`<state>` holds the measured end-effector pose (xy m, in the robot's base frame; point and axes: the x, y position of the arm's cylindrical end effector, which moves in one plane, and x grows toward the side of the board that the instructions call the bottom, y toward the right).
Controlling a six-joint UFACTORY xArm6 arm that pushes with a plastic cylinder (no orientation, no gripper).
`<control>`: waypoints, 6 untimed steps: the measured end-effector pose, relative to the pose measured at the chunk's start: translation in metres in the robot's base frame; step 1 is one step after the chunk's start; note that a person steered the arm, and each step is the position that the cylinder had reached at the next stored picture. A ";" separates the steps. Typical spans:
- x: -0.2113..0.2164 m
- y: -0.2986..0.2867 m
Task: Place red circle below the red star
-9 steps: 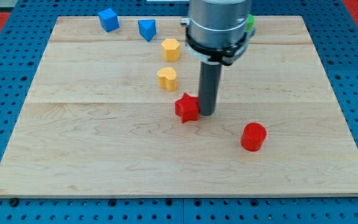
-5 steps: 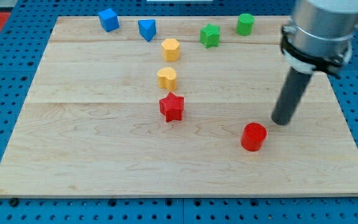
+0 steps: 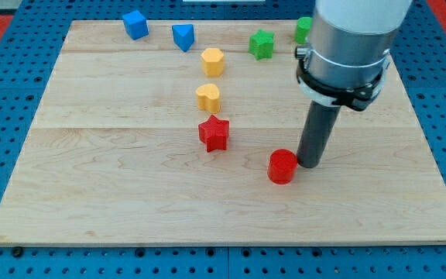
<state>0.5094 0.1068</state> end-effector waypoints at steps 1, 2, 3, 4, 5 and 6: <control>0.027 -0.003; 0.036 -0.019; 0.025 -0.021; 0.008 -0.013; 0.003 -0.017; 0.016 -0.024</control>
<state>0.5252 0.0827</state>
